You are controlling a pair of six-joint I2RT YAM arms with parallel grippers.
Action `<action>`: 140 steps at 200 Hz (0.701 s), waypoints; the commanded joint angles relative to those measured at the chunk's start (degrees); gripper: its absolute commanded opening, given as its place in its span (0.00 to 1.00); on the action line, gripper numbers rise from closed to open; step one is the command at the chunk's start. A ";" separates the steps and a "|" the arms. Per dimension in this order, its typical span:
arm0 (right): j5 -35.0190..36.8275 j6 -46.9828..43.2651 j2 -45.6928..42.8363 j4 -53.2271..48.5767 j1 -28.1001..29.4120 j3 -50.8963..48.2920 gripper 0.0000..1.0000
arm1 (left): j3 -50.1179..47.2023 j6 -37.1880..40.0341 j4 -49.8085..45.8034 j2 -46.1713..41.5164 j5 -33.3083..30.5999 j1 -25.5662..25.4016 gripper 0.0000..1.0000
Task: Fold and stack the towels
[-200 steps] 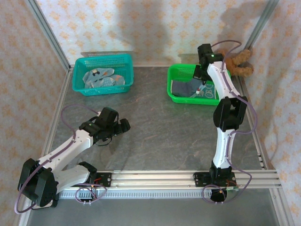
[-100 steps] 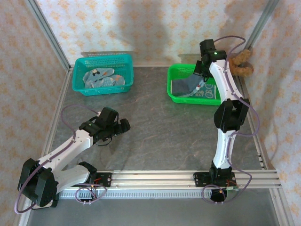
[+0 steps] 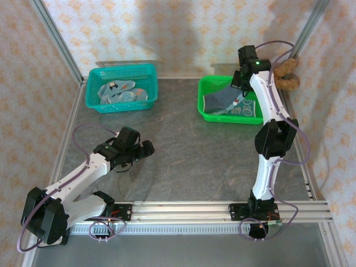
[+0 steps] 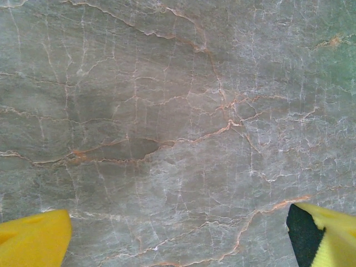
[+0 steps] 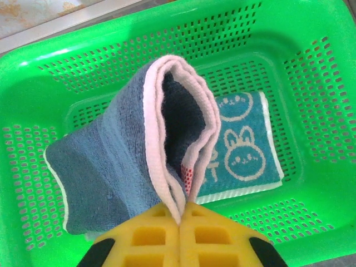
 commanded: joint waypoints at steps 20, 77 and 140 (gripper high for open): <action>4.90 0.99 -1.99 -0.79 -0.32 -2.29 0.00 | -0.97 -0.18 0.45 -1.34 -0.27 0.39 1.00; 5.05 0.56 -0.80 0.22 -0.24 -4.54 0.05 | -0.80 -0.08 0.30 -1.36 -0.08 0.41 1.00; 5.93 -0.93 -0.39 0.58 -0.26 -4.14 0.54 | -0.49 0.39 -0.10 -1.18 -0.13 0.38 1.00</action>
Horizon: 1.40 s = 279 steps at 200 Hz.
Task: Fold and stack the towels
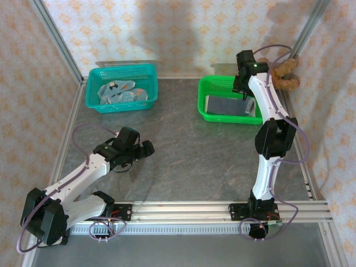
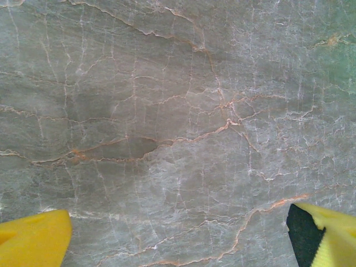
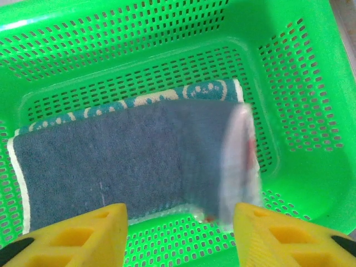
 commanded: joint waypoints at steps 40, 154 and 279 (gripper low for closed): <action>1.22 -0.45 -2.41 1.52 -0.31 -2.22 0.60 | 0.30 0.91 0.07 0.34 -0.17 0.37 1.00; -15.16 5.82 -24.92 23.13 3.36 -34.22 0.99 | 26.77 14.59 -6.67 15.69 -8.83 10.98 1.00; -9.31 13.01 -39.80 24.61 14.58 -45.75 0.99 | 72.75 17.31 -2.98 63.13 -8.55 25.85 0.98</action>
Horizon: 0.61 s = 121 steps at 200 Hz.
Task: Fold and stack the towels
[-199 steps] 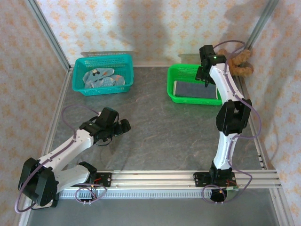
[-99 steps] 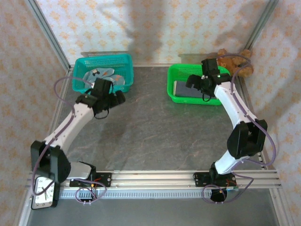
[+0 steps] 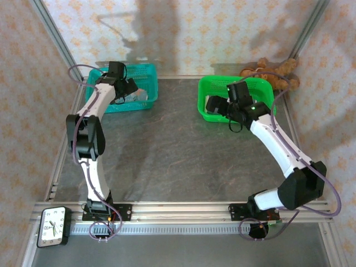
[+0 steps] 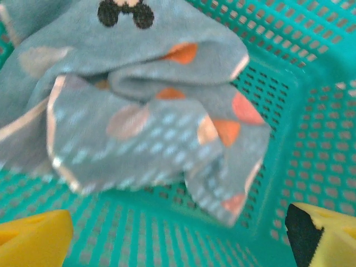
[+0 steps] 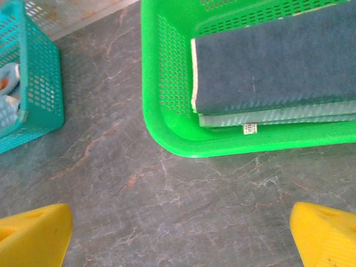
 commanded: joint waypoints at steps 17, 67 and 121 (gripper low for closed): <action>3.80 2.05 -3.42 -2.71 0.31 -0.60 0.99 | 13.05 2.21 -2.55 10.27 -2.25 0.92 0.98; 5.34 3.44 -6.09 -5.17 0.34 -1.95 0.99 | 28.84 8.20 -9.62 22.69 -4.31 0.96 0.97; 5.05 4.36 -6.14 -4.82 1.02 -3.06 0.99 | 29.13 12.90 -8.43 25.14 -4.20 0.92 1.00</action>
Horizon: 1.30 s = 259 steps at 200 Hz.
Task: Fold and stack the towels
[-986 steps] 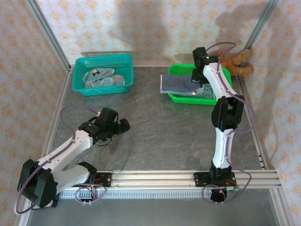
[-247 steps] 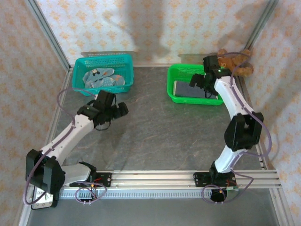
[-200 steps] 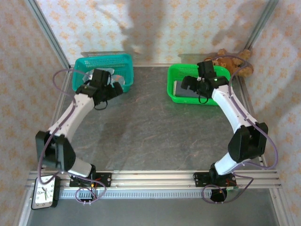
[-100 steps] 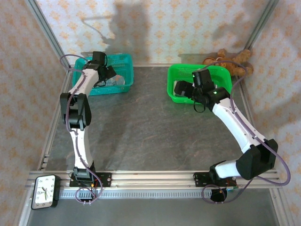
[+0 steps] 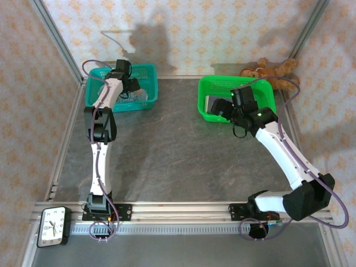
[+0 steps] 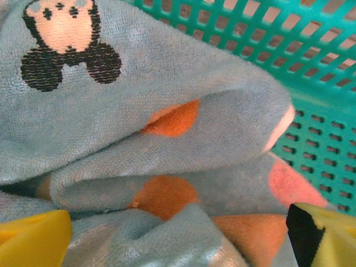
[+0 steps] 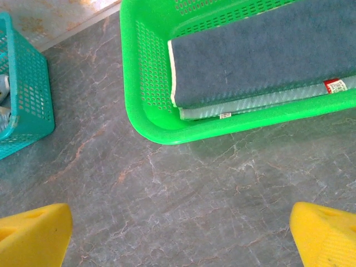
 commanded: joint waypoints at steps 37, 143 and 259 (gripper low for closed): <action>0.94 1.30 0.19 0.08 0.62 -0.53 0.99 | 0.32 3.90 -3.86 1.62 -0.59 -0.06 0.99; -1.39 2.20 1.33 3.08 0.76 -2.27 0.99 | -0.49 5.55 -16.61 4.03 -6.01 -1.70 0.81; -2.31 3.56 -0.84 4.11 1.67 -3.96 0.99 | -0.45 -0.30 -11.86 -14.99 3.85 -1.90 0.00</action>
